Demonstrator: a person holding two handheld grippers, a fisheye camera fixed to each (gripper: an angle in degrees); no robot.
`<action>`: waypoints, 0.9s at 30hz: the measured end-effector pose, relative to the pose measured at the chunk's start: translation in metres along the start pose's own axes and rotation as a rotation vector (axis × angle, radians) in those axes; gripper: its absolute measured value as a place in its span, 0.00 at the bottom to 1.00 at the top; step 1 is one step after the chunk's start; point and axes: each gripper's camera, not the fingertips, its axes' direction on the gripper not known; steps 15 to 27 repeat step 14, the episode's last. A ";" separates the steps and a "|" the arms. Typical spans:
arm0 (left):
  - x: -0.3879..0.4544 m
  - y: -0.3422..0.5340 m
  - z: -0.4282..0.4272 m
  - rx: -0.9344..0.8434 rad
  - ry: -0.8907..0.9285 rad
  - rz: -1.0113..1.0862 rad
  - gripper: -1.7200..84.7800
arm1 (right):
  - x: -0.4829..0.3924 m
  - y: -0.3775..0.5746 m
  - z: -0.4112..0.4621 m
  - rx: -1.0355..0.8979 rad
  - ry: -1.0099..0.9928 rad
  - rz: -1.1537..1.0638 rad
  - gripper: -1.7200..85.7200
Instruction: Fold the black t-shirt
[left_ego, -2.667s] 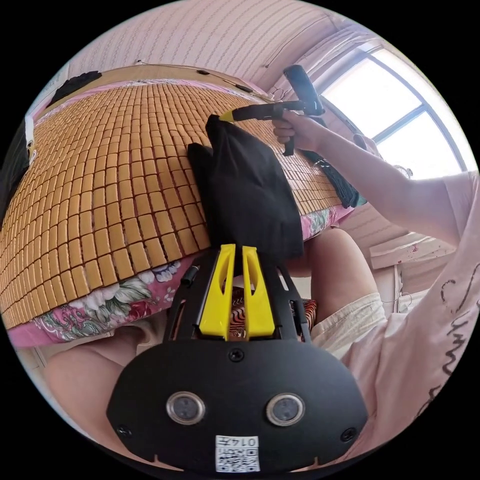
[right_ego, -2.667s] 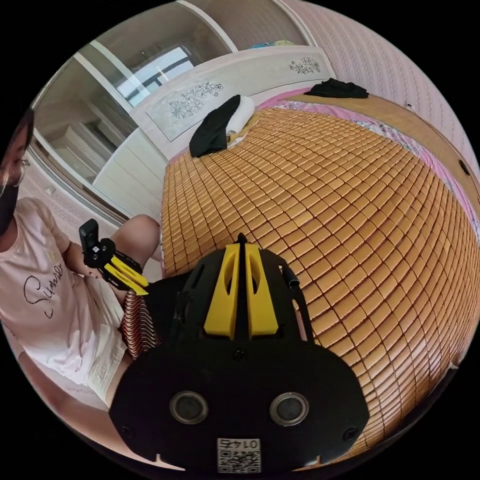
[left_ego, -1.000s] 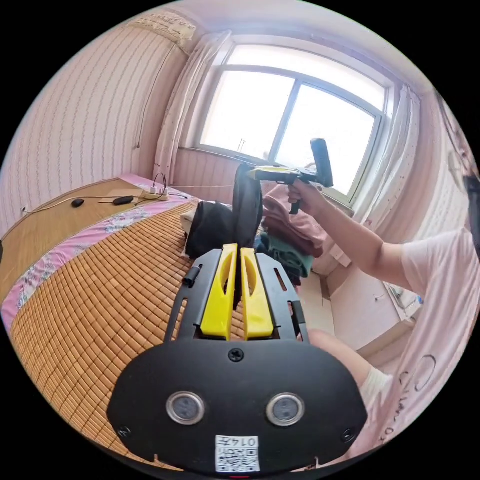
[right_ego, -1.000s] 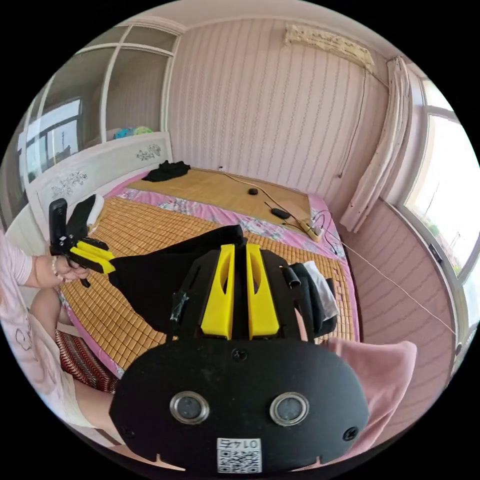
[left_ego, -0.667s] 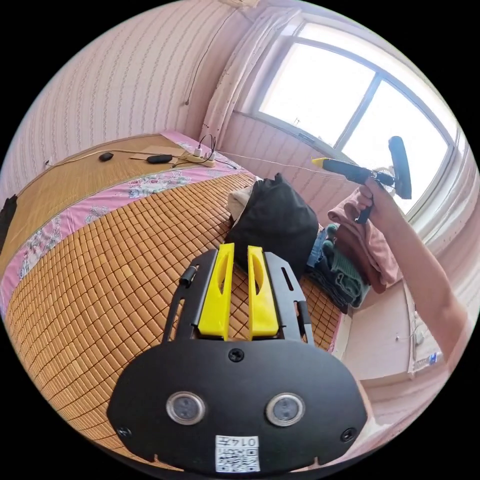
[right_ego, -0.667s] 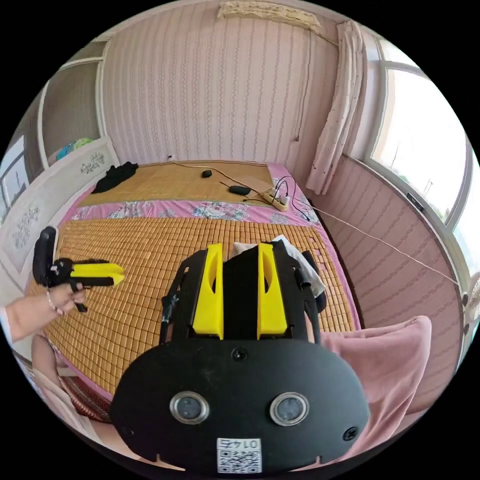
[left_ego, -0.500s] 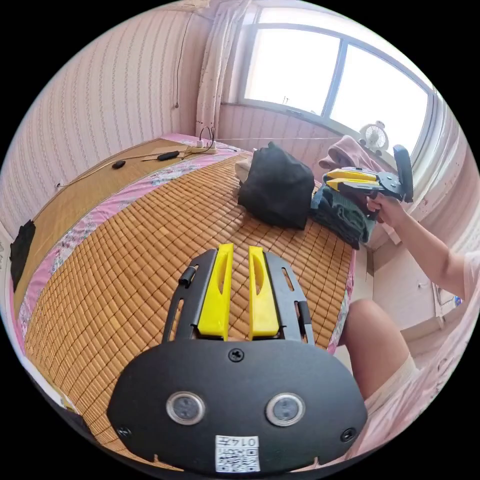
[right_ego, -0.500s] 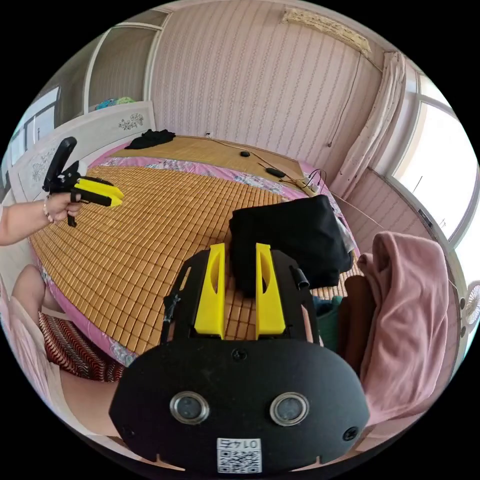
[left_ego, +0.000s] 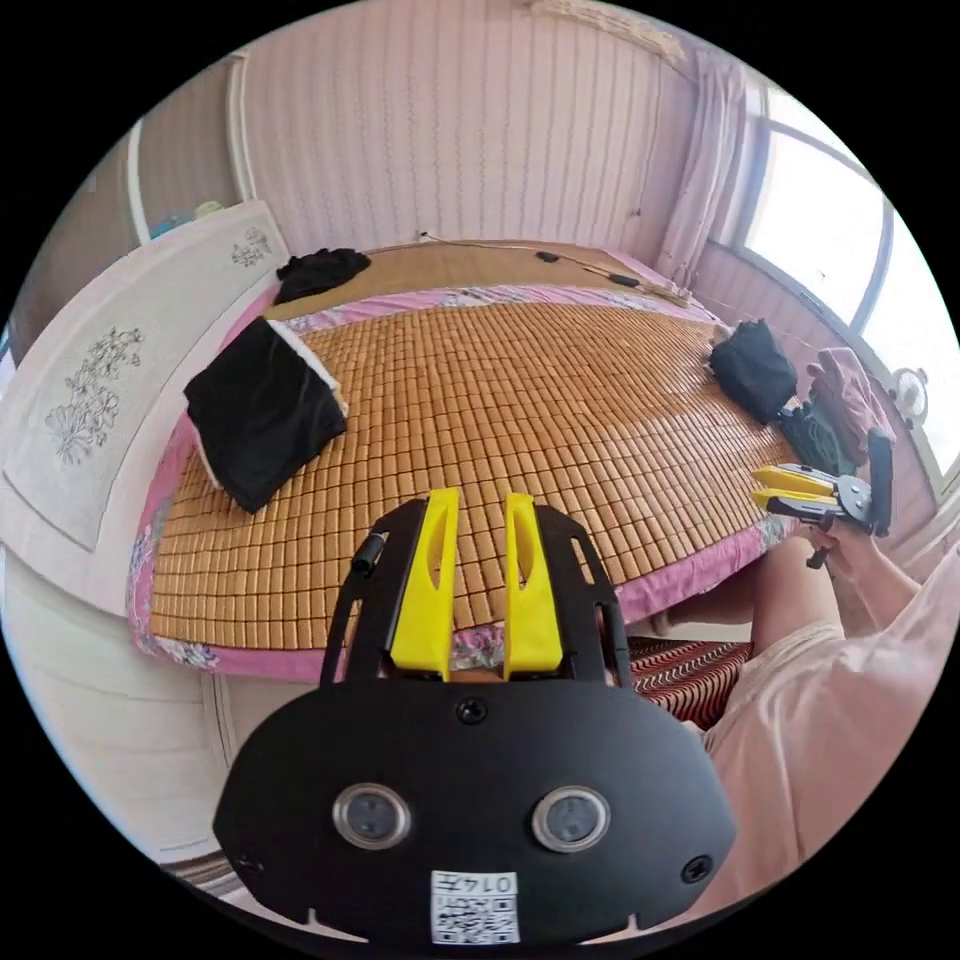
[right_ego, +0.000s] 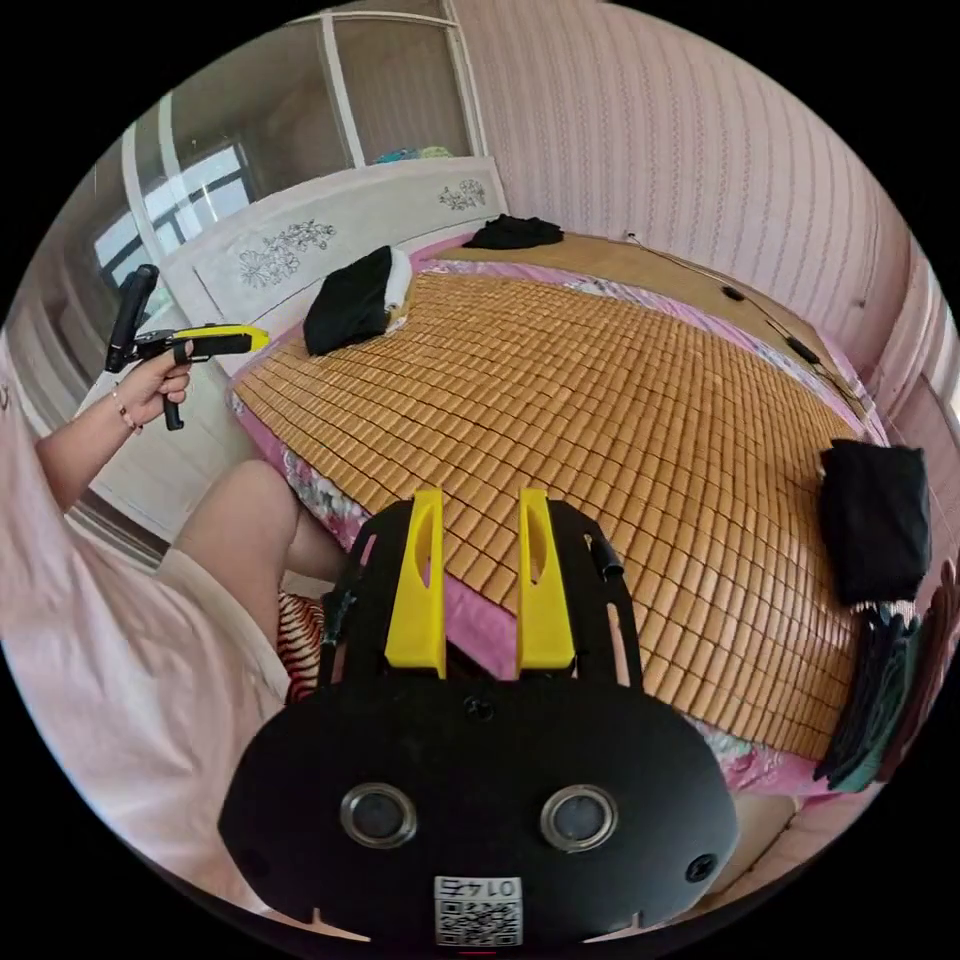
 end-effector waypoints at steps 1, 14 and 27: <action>-0.024 0.008 -0.013 0.028 -0.031 -0.052 0.11 | -0.024 -0.028 0.013 0.005 -0.067 -0.086 0.15; -0.251 0.026 0.005 0.047 -0.066 -0.440 0.13 | -0.238 -0.261 0.147 -0.033 -0.213 -0.748 0.16; -0.251 0.026 0.005 0.047 -0.066 -0.440 0.13 | -0.238 -0.261 0.147 -0.033 -0.213 -0.748 0.16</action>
